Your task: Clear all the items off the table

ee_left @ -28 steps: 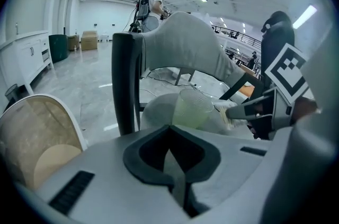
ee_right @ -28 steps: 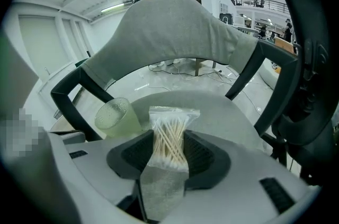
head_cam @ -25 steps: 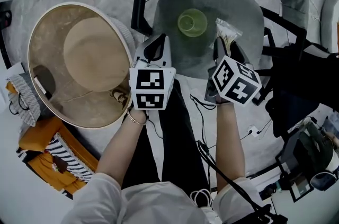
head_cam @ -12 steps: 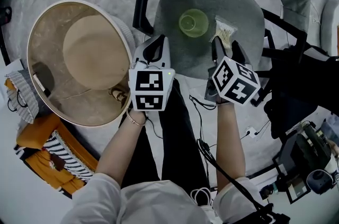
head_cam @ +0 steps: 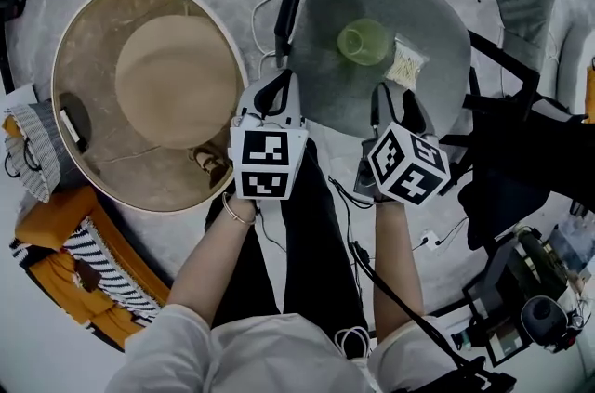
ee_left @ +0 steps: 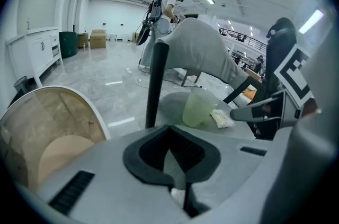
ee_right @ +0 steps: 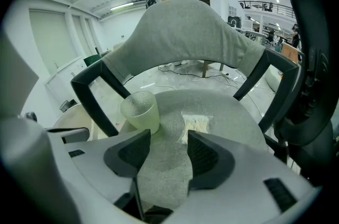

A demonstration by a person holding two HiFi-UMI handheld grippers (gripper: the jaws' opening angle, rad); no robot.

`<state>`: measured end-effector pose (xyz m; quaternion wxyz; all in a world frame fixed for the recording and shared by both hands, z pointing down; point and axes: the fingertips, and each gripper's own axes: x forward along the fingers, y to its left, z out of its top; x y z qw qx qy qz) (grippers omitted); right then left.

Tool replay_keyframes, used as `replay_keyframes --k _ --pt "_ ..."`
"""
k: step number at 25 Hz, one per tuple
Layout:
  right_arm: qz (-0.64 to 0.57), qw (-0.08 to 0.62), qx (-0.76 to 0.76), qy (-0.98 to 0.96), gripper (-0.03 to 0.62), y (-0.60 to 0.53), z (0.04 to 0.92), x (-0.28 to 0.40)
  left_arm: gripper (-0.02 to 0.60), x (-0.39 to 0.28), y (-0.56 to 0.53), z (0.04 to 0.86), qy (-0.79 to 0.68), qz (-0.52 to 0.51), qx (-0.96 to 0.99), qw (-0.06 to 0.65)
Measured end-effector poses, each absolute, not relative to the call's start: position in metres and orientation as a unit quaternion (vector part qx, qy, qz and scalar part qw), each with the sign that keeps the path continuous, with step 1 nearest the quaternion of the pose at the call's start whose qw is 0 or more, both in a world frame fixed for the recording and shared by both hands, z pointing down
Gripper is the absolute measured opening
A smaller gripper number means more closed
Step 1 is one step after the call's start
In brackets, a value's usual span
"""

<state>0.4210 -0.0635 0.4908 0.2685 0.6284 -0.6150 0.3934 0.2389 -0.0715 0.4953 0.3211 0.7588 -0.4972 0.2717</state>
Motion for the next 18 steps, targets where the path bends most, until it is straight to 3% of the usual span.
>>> replay_keyframes --k 5,9,18 --pt "0.378 0.290 0.608 -0.635 0.188 -0.046 0.480 0.377 0.008 0.207 -0.062 0.486 -0.513 0.263 0.749 0.326" --pt "0.365 0.301 0.594 -0.650 0.030 -0.037 0.471 0.331 0.008 0.173 -0.048 0.479 -0.530 0.247 0.733 0.347" --pt "0.326 0.332 0.524 -0.714 0.026 -0.038 0.463 0.237 0.008 0.087 -0.025 0.472 -0.595 0.204 0.679 0.379"
